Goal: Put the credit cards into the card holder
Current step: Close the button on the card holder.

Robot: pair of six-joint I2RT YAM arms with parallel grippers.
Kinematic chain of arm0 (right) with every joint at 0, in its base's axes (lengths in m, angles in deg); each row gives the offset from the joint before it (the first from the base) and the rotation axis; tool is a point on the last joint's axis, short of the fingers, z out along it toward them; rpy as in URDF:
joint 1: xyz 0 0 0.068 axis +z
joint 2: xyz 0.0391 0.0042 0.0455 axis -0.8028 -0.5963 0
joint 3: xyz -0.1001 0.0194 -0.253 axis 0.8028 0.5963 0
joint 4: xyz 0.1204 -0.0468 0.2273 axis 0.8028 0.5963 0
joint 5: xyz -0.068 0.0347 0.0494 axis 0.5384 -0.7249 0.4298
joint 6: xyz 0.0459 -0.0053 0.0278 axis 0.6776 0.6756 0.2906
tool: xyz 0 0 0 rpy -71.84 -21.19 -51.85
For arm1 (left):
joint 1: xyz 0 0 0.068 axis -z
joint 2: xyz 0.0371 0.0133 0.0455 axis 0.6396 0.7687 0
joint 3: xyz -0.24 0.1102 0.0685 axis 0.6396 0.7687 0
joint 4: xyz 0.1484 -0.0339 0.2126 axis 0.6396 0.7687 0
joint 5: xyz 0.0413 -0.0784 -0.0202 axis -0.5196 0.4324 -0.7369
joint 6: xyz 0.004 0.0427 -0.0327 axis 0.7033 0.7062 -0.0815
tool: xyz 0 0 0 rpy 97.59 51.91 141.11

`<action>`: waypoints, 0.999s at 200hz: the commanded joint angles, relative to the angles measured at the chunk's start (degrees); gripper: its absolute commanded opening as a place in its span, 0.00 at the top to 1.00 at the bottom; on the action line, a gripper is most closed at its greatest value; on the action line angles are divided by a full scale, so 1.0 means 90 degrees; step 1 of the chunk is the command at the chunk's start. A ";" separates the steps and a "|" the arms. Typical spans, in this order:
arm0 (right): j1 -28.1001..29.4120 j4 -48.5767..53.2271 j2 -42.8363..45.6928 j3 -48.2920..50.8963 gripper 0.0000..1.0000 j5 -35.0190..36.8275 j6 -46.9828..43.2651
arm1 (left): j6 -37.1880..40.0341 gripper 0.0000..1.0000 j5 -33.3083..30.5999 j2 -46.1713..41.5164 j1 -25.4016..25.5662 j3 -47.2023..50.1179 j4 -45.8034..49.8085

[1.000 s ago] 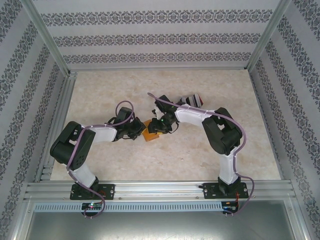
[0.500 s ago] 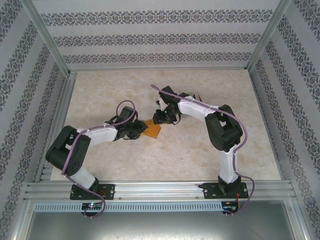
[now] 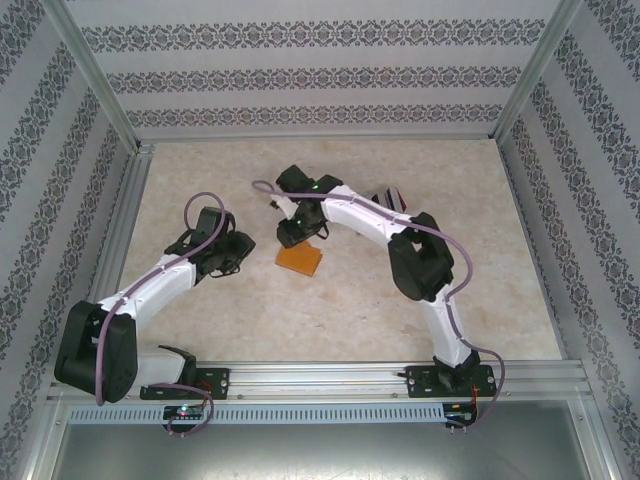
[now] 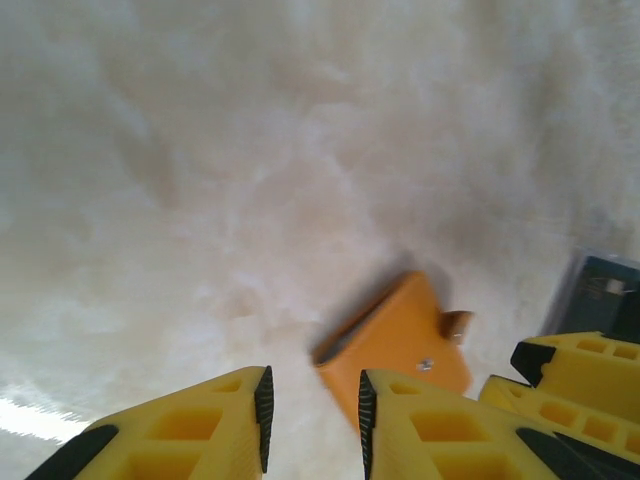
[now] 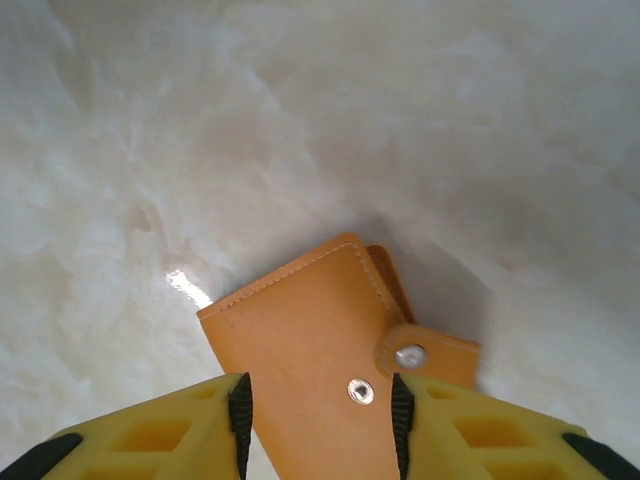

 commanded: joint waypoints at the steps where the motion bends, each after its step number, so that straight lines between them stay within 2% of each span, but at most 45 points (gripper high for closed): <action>1: 0.0043 0.0658 -0.0439 -0.0374 0.56 0.0694 -0.0434 | 0.0216 0.69 0.0179 -0.0092 -0.0147 0.0141 0.0207; 27: 0.0104 0.0759 -0.0660 -0.0591 0.56 0.1134 -0.0503 | 0.0233 0.68 0.0205 -0.0134 -0.0197 0.0226 0.0186; 76: 0.0130 0.0759 -0.0759 -0.0780 0.59 0.1484 -0.0507 | 0.0130 0.68 0.0352 -0.0050 -0.0200 0.0395 -0.0113; 110: 0.0122 0.0856 -0.0881 -0.0941 0.66 0.1469 -0.0533 | 0.0156 0.68 0.0363 -0.0006 -0.0202 0.0405 -0.0148; 167: 0.0148 0.0872 -0.0940 -0.0955 0.66 0.1356 -0.0587 | 0.0186 0.68 0.0352 0.0003 -0.0202 0.0443 -0.0137; 200: 0.0160 0.0903 -0.1036 -0.1054 0.62 0.1306 -0.0570 | 0.0157 0.68 0.0382 0.0012 -0.0203 0.0496 -0.0198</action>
